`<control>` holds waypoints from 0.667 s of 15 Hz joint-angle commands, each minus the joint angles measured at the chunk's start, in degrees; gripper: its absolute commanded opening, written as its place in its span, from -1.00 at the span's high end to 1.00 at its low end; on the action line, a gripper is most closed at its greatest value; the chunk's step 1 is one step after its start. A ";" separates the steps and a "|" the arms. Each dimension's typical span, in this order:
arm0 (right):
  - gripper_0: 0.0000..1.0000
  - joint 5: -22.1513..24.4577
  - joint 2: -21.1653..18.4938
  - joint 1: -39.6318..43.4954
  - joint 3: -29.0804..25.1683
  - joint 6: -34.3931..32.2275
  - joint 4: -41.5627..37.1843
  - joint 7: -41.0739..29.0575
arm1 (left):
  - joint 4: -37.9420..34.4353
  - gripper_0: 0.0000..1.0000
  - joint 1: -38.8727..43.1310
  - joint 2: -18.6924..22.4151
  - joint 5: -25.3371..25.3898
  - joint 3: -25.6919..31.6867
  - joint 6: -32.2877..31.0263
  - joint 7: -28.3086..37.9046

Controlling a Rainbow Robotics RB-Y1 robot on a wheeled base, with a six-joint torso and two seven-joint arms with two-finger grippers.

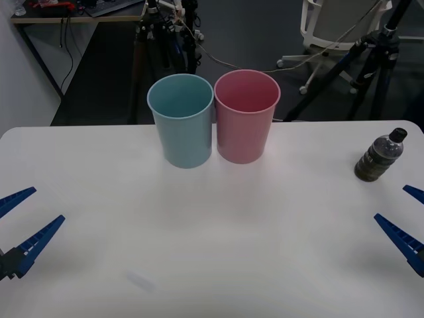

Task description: Grasp the object on the table and drop it into the matching bin: aluminum can to the light blue bin, PET bottle to the pink bin.

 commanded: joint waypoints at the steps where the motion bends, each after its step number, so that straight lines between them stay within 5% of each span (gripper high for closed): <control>1: -1.00 -0.16 0.24 -0.84 0.12 -0.49 -0.71 0.18 | 0.00 -1.00 0.00 0.00 0.00 0.00 0.00 0.00; 6: -1.00 -0.68 -0.29 0.48 0.38 -0.31 -2.38 0.62 | 0.00 -1.00 0.00 0.00 0.00 0.00 0.00 0.00; 10: -1.00 -3.06 -0.64 4.52 2.05 8.12 -3.79 2.55 | 0.00 -1.00 0.00 0.00 0.00 0.00 0.00 0.00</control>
